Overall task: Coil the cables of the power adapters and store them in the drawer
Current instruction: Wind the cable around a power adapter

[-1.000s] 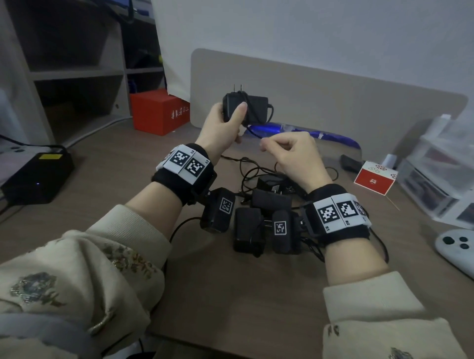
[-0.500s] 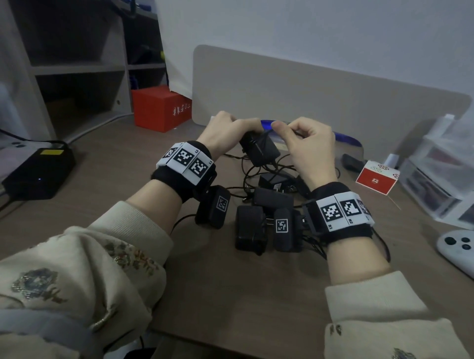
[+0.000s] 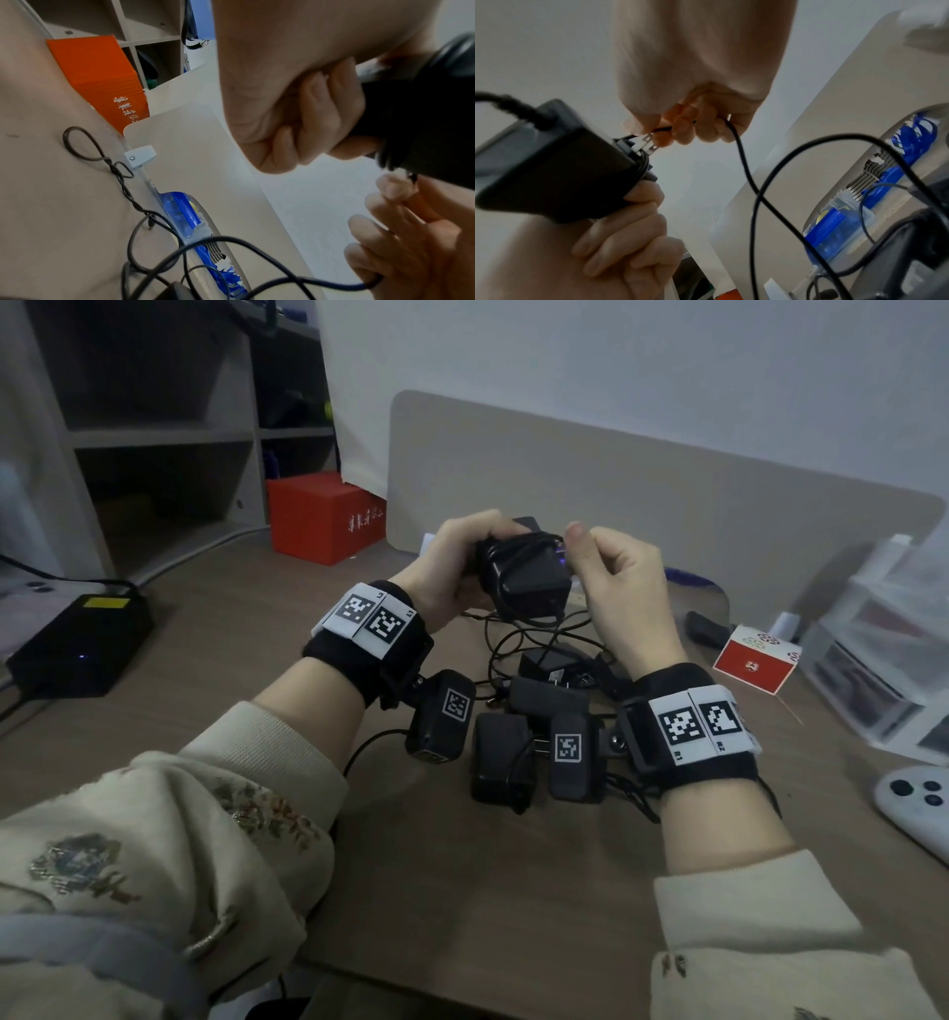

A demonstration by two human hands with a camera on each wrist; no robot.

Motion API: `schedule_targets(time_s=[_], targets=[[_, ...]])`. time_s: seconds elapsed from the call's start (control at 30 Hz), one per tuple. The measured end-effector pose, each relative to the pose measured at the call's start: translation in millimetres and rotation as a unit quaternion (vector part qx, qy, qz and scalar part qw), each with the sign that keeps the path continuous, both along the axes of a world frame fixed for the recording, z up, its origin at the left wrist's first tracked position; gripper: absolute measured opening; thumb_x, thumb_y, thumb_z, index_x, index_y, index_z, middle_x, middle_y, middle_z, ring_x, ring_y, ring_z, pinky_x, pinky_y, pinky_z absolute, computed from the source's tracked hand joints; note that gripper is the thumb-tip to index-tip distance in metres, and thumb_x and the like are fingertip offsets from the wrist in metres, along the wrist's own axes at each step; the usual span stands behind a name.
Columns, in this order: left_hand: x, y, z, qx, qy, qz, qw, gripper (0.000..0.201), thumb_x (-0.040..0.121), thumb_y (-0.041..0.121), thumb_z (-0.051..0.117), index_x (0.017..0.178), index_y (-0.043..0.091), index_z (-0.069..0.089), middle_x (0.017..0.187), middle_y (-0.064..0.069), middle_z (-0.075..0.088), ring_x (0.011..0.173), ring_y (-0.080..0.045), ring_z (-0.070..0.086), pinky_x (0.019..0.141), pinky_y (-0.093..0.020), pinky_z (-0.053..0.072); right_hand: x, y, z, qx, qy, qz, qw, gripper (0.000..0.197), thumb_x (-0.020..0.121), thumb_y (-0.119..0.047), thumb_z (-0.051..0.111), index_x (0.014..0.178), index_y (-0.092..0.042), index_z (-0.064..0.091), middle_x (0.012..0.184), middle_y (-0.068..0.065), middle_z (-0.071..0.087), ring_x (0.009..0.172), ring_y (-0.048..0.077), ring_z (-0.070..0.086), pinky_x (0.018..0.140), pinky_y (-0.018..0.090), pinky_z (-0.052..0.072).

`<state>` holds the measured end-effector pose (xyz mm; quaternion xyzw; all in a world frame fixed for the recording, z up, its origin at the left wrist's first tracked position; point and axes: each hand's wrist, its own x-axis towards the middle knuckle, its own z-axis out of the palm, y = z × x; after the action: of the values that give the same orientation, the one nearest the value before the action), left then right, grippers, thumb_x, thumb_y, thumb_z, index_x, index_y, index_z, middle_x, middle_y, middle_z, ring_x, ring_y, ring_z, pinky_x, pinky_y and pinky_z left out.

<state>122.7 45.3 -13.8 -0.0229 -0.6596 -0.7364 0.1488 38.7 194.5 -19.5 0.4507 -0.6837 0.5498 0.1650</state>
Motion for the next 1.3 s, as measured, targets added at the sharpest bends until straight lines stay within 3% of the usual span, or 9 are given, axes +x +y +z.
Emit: schedule_targets(time_s=[0.1,0.23,0.33,0.4,0.57,0.67,0.93,1.1,1.3], targets=[[3,1,2,0.057,0.035,-0.052,0.996,0.023,0.088,0.017,0.042,0.066,0.013,0.046,0.046,0.007,0.04,0.036,-0.005,0.036,0.038,-0.012,0.031,1,1,2,-0.015,-0.015,0.018,1.0,0.04,0.104,-0.02,0.044,0.069,-0.004,0.057,0.058,-0.003,0.044,0.053,-0.002,0.04,0.053,0.006,0.035],[4,1,0,0.071,0.051,-0.104,0.991,0.019,0.089,0.02,0.04,0.072,0.012,0.043,0.046,0.008,0.034,0.037,-0.005,0.026,0.039,-0.015,0.026,-3,0,2,-0.02,-0.028,0.026,0.999,0.041,0.103,-0.025,0.044,0.064,-0.021,0.053,0.052,-0.018,0.049,0.052,-0.003,0.043,0.056,0.013,0.031],[1,2,0,0.083,0.061,-0.138,0.985,0.027,0.096,0.021,0.037,0.073,0.01,0.045,0.049,0.006,0.041,0.038,-0.006,0.032,0.044,-0.017,0.021,-4,0,0,-0.016,-0.032,0.046,0.998,0.042,0.102,-0.029,0.044,0.072,-0.006,0.062,0.064,-0.006,0.059,0.061,0.009,0.054,0.062,0.026,0.043],[0,4,1,0.088,0.065,-0.144,0.984,0.023,0.095,0.027,0.04,0.083,0.009,0.048,0.06,0.001,0.046,0.044,-0.007,0.037,0.049,-0.02,0.023,-2,1,0,0.003,-0.067,0.044,0.997,0.036,0.102,-0.019,0.046,0.078,-0.001,0.063,0.065,0.004,0.058,0.059,0.01,0.054,0.059,0.023,0.044],[-8,6,2,0.051,0.051,-0.05,0.996,0.035,0.104,0.041,0.037,0.092,0.015,0.058,0.065,0.001,0.052,0.056,-0.009,0.044,0.057,-0.02,0.034,-1,-6,-6,0.101,-0.07,0.008,0.992,0.028,0.1,-0.015,0.044,0.081,-0.02,0.063,0.05,-0.019,0.047,0.051,0.0,0.037,0.055,0.021,0.032],[-15,7,0,0.022,0.034,0.012,0.999,0.04,0.103,0.044,0.041,0.102,0.009,0.06,0.066,-0.001,0.059,0.057,-0.011,0.052,0.058,-0.022,0.035,-1,-12,-10,0.122,-0.069,0.003,0.99,0.034,0.098,-0.012,0.045,0.071,-0.028,0.057,0.051,-0.017,0.046,0.055,0.006,0.04,0.058,0.028,0.033],[-18,11,-6,0.003,0.065,0.104,0.992,0.026,0.101,0.035,0.052,0.105,0.012,0.061,0.075,0.0,0.071,0.062,-0.009,0.063,0.056,-0.021,0.034,3,-11,-9,0.18,-0.124,0.041,0.975,0.031,0.099,-0.005,0.041,0.082,-0.026,0.055,0.066,-0.004,0.057,0.055,0.008,0.049,0.06,0.022,0.041],[-19,11,-7,-0.006,0.068,0.15,0.986,0.042,0.101,0.038,0.052,0.118,0.002,0.062,0.077,-0.001,0.073,0.061,-0.009,0.062,0.054,-0.018,0.036,5,-8,-8,0.173,-0.196,0.056,0.963,0.017,0.101,-0.007,0.043,0.105,-0.011,0.059,0.067,0.004,0.062,0.051,0.007,0.055,0.057,0.018,0.046],[-19,12,-6,-0.004,0.092,0.168,0.981,0.043,0.101,0.038,0.051,0.125,0.003,0.056,0.085,-0.003,0.072,0.065,-0.01,0.062,0.052,-0.014,0.039,3,-1,-7,0.248,-0.172,-0.008,0.953,0.021,0.103,-0.019,0.044,0.1,-0.008,0.063,0.086,0.003,0.07,0.075,0.008,0.064,0.068,0.02,0.046]])
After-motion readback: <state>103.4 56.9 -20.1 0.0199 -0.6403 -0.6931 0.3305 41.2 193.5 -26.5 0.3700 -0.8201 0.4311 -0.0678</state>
